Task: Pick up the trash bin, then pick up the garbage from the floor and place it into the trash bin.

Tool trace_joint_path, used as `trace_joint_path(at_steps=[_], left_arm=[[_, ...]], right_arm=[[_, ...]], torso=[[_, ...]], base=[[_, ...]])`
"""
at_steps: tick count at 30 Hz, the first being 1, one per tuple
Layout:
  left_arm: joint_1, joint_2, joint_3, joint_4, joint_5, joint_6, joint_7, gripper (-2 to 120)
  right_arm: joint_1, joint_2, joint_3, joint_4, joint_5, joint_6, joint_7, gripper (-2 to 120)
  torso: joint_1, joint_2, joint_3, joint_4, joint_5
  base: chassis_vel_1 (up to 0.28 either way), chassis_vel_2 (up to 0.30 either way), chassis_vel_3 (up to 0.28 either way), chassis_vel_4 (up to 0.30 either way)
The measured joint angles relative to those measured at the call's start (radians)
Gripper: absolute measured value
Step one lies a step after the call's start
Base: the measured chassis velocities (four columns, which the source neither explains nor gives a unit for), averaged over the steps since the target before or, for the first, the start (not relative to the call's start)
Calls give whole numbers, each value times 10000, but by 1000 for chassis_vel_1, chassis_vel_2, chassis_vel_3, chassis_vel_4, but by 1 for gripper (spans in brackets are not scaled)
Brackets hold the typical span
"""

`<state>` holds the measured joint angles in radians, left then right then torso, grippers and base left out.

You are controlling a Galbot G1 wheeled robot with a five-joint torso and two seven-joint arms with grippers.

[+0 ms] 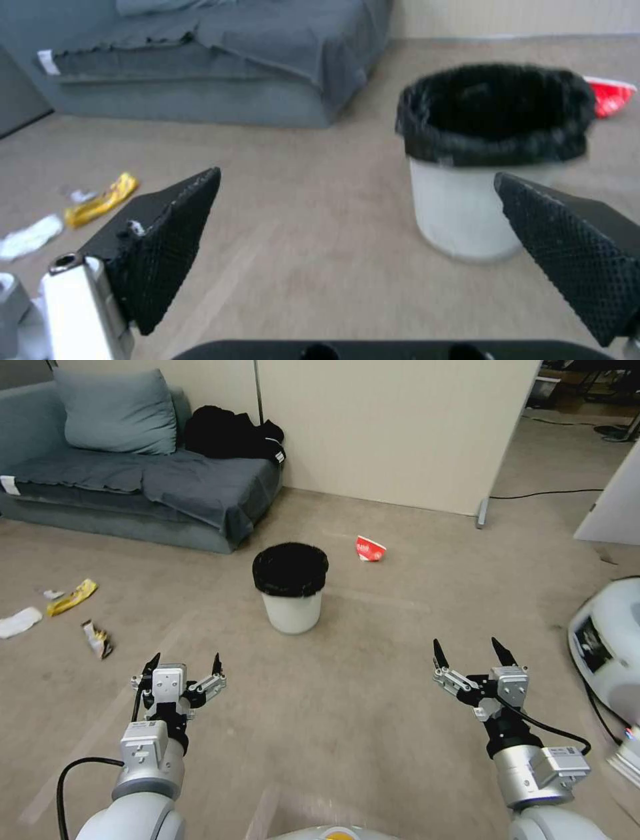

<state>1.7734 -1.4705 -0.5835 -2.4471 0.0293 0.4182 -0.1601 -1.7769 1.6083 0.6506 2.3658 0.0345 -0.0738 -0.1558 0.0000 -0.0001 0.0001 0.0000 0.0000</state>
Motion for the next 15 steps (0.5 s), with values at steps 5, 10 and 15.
trace_joint_path(at_steps=[5,10,15], left_arm=[[11,28,6,-31,-24,12,-42,100],[5,35,15,-32,-26,36,-48,100],[6,31,60,-33,-24,58,-51,100]], right_arm=[[12,-1,1,8,-1,9,3,100],[8,-1,10,19,0,9,6,100],[-11,-1,41,36,2,29,8,100]], torso=[[-1,1,-2,1,1],[-1,0,-1,0,-6],[0,1,-2,2,-7]], base=[[-356,366,350,-354],[-356,350,355,-352],[-353,353,349,-367]])
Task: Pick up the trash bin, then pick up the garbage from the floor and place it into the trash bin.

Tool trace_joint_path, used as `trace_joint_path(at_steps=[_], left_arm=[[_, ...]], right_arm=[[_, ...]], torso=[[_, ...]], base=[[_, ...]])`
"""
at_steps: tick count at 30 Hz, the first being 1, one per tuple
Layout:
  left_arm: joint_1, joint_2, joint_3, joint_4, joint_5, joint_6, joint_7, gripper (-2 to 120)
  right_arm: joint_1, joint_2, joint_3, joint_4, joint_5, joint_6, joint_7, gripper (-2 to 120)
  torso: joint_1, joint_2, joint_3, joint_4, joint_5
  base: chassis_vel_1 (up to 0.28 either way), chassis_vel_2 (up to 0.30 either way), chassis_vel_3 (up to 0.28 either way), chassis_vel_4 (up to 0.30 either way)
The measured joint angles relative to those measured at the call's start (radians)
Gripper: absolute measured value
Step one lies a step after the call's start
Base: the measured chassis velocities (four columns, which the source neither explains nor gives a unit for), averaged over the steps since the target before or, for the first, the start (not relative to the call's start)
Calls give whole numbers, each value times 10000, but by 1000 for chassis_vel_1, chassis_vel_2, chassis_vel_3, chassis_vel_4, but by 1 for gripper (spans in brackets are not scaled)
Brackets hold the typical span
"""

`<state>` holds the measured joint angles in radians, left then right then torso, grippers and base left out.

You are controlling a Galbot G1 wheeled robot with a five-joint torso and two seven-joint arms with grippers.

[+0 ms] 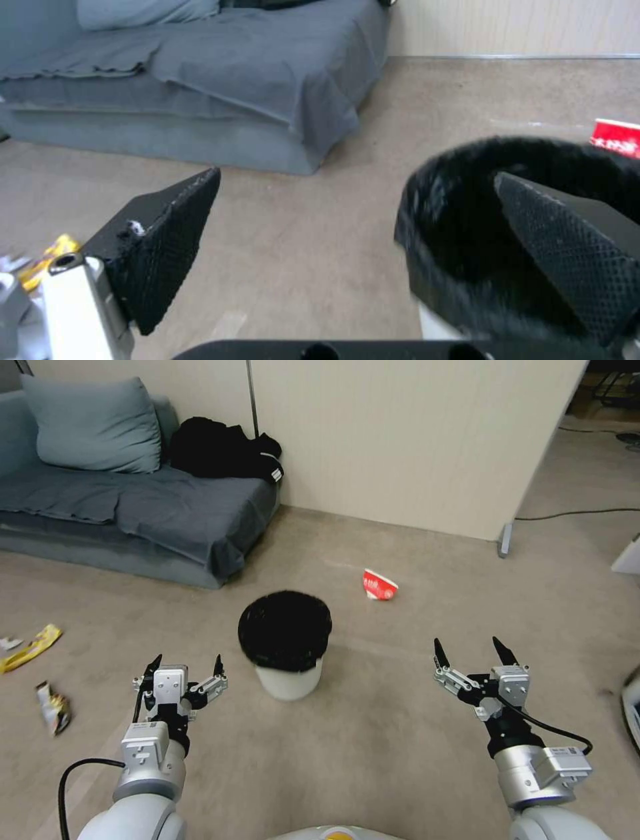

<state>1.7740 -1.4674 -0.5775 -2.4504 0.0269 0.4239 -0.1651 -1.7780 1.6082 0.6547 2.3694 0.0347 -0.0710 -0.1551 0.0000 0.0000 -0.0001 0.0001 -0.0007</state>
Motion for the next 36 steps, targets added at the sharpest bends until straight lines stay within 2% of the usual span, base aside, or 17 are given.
trace_joint_path(at_steps=[7,15,17,24,26,28,31,36], left_arm=[[19,8,2,0,-2,9,-9,100],[68,30,36,-20,-244,39,158,100],[67,102,168,-48,-842,381,213,100],[-38,234,247,-71,-1980,1252,247,100],[-176,313,253,-109,-2659,1809,193,99],[-238,336,240,-122,-2812,2004,187,99],[-651,440,130,-60,-3442,2855,189,99],[-1212,453,9,430,-3596,3114,1,99]], right_arm=[[17,0,35,-37,-7,298,-120,100],[86,-1,58,-317,-76,1155,-325,100],[132,-1,65,-377,-118,1221,-326,100],[154,-1,65,-462,-177,1224,-347,100],[158,-1,62,-484,-199,1223,-353,100],[161,-1,62,-492,-208,1221,-353,100],[158,-28,55,-525,-243,1215,-357,100],[279,-248,9,-667,-248,1191,-428,100]], torso=[[1,-1,1,-1,6],[0,0,-1,-1,7],[0,0,-1,0,6],[0,0,0,-1,6],[0,0,0,-1,7],[0,0,0,0,7],[0,0,0,-1,8],[1,0,0,2,7]], base=[[-304,291,273,-290],[-7,5,0,-11],[21,-31,-31,24],[0,0,0,0],[0,0,0,0],[0,0,0,0],[0,0,0,0],[0,0,0,0]])
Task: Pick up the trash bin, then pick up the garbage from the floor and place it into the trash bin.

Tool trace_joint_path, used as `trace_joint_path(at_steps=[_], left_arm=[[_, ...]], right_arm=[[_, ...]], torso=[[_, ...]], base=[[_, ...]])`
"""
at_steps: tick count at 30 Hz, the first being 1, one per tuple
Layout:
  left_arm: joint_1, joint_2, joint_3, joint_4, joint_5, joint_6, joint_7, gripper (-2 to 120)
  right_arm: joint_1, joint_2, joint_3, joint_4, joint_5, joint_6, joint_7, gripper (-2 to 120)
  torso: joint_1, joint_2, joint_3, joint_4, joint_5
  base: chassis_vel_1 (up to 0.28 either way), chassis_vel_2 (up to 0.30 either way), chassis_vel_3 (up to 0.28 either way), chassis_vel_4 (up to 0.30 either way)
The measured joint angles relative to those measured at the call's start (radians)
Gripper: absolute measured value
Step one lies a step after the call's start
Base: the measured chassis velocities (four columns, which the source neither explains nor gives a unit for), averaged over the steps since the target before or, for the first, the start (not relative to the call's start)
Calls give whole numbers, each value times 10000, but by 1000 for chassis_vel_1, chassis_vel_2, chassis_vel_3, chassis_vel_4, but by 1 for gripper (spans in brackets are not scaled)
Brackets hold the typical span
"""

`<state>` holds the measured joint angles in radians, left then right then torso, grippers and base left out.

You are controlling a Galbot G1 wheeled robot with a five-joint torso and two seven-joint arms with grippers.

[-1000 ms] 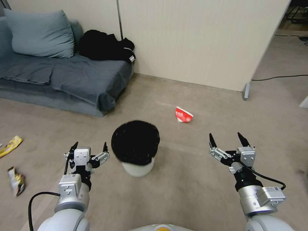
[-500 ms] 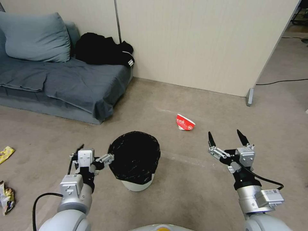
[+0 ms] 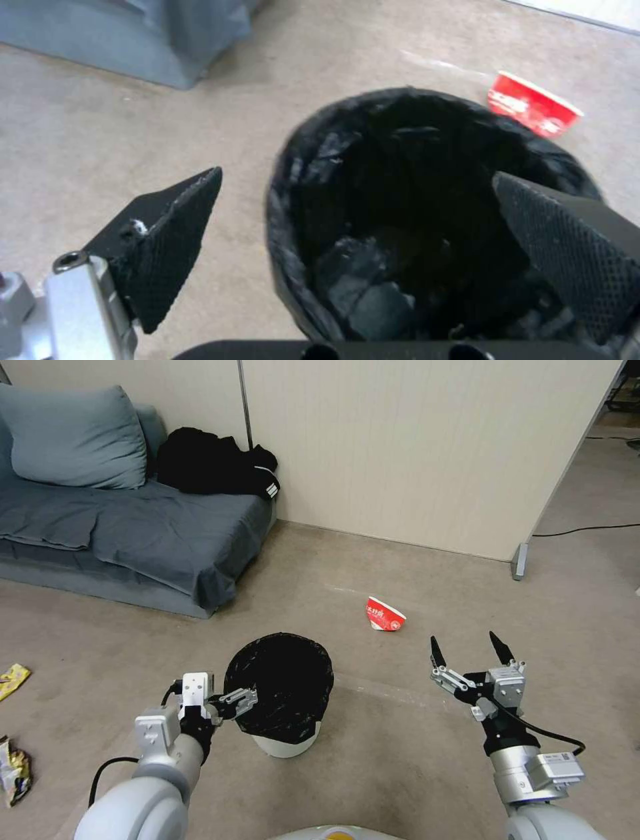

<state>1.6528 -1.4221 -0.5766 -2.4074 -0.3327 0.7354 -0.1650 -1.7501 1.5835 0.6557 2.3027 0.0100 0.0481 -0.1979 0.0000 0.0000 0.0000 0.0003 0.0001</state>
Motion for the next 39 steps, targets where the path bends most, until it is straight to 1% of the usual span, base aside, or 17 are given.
trace_joint_path(at_steps=[4,5,8,9,13,14,17,18,21,23,26,27,30,31,35,36,39], left_arm=[[-743,137,-81,924,-11,74,-437,99],[-743,137,-81,924,-11,74,-437,99],[-1111,125,-94,1659,0,51,-585,99],[-1111,125,-94,1659,0,51,-585,99],[-1485,14,2,2449,33,-43,-714,99],[-1485,14,2,2449,33,-43,-714,99],[-1825,-102,57,3144,-46,-99,-733,99],[-1825,-102,57,3144,-46,-99,-733,99],[-2029,-180,81,3688,-186,-187,-733,99],[-2085,-184,95,3810,-197,-203,-733,98],[-2274,-222,129,4203,-209,-245,-732,93],[-2274,-222,129,4203,-209,-245,-732,93],[-2320,-246,146,4382,-202,-303,-765,80],[-2320,-246,146,4382,-202,-303,-765,80],[-2284,-290,233,4330,-248,-300,-883,60],[-2284,-290,233,4330,-248,-300,-883,60],[-2213,-301,287,4228,-315,-268,-913,47]], right_arm=[[-14,-52,-18,-68,-30,20,-55,100],[-14,-52,-18,-68,-30,20,-55,100],[-43,-11,-18,-79,-92,93,-98,100],[-43,-11,-18,-79,-92,93,-98,100],[-171,19,-12,-83,-180,233,-141,100],[-171,19,-12,-83,-180,233,-141,100],[-171,90,41,-125,-189,328,-205,100],[-171,90,41,-125,-189,328,-205,100],[-100,70,13,-185,-214,326,-236,100],[-117,77,11,-190,-224,327,-241,100],[-221,79,15,-208,-254,403,-244,100],[-221,79,15,-208,-254,403,-244,100],[-240,84,54,-209,-260,431,-244,100],[-240,84,54,-209,-260,431,-244,100],[-238,87,61,-231,-260,431,-242,100],[-238,87,61,-231,-260,431,-242,100],[-203,82,65,-239,-273,395,-208,100]], torso=[[0,0,0,-4,-1],[0,0,0,-4,-1],[0,0,0,-2,-1],[0,0,0,-2,-1],[0,0,0,-4,-2],[0,0,0,-4,-2],[0,0,0,-4,-2],[0,0,0,-4,-2],[-1,0,1,-2,-1],[0,0,0,-2,-1],[-1,0,0,-4,-1],[-1,0,0,-4,-1],[-1,0,0,-2,3],[-1,0,0,-2,3],[-1,0,0,-3,1],[-1,0,0,-3,1],[-1,0,0,-3,-2]], base=[[0,0,0,0],[0,0,0,0],[0,0,0,0],[0,0,0,0],[0,0,0,0],[0,0,0,0],[0,0,0,0],[0,0,0,0],[0,0,0,0],[0,0,0,0],[0,0,0,0],[0,0,0,0],[0,0,0,0],[0,0,0,0],[0,0,0,0],[0,0,0,0],[0,0,0,0]])
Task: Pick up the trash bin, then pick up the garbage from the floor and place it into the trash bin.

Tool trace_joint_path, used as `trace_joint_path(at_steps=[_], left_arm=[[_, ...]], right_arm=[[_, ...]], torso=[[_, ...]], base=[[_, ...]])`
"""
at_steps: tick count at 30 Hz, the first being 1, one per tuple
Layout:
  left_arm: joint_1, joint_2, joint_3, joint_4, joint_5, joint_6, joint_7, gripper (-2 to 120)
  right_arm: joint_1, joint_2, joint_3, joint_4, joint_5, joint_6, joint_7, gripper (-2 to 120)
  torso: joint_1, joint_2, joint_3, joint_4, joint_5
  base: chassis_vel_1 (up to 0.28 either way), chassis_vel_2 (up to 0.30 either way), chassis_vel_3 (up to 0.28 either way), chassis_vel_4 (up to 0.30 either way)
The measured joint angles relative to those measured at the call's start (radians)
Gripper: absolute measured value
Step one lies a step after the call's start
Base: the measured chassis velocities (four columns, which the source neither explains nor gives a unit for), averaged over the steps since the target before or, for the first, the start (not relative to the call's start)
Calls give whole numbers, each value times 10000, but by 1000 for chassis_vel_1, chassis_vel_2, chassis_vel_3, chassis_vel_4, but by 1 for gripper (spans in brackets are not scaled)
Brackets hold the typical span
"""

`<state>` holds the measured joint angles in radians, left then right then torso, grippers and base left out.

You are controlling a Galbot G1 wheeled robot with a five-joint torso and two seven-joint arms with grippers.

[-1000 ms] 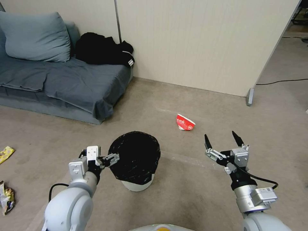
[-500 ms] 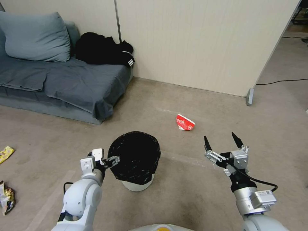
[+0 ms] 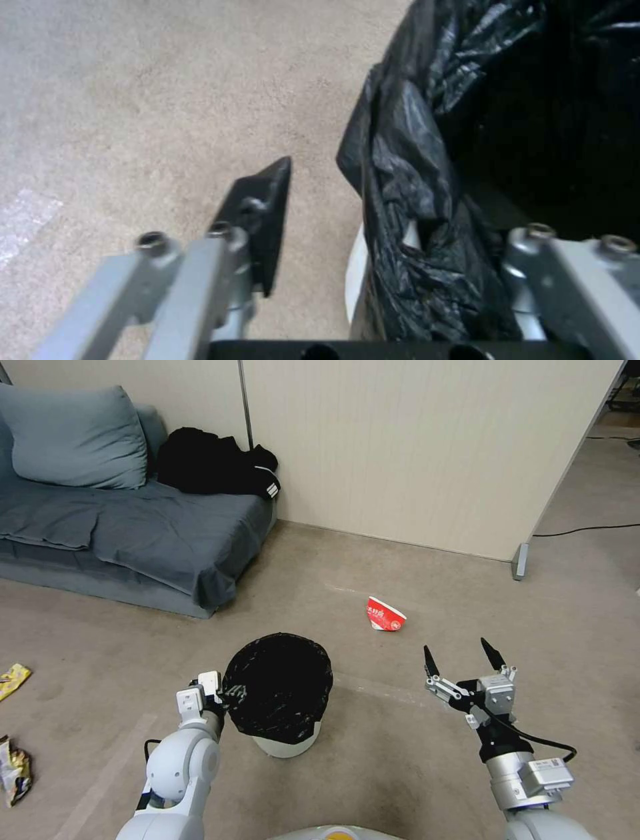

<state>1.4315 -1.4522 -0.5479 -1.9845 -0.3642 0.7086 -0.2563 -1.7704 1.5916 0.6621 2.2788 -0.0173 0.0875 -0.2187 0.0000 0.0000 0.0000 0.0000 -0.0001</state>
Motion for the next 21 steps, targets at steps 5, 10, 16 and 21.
trace_joint_path(at_steps=[5,10,16,21], left_arm=[[134,-43,35,-140,-50,42,-15,28],[210,-69,40,-186,-107,72,-56,14],[316,-184,17,-203,-118,78,-47,4],[397,-245,33,-268,-114,83,-80,4]], right_arm=[[105,-13,31,100,-85,-288,29,100],[250,-30,79,107,-324,-205,3,100],[242,-71,16,73,-220,-19,110,100],[251,-158,-28,59,93,57,306,100]], torso=[[0,0,0,0,-1],[0,0,0,0,1],[0,0,0,0,5],[0,1,0,0,3]], base=[[0,0,0,0],[0,0,0,0],[0,0,0,0],[0,0,0,0]])
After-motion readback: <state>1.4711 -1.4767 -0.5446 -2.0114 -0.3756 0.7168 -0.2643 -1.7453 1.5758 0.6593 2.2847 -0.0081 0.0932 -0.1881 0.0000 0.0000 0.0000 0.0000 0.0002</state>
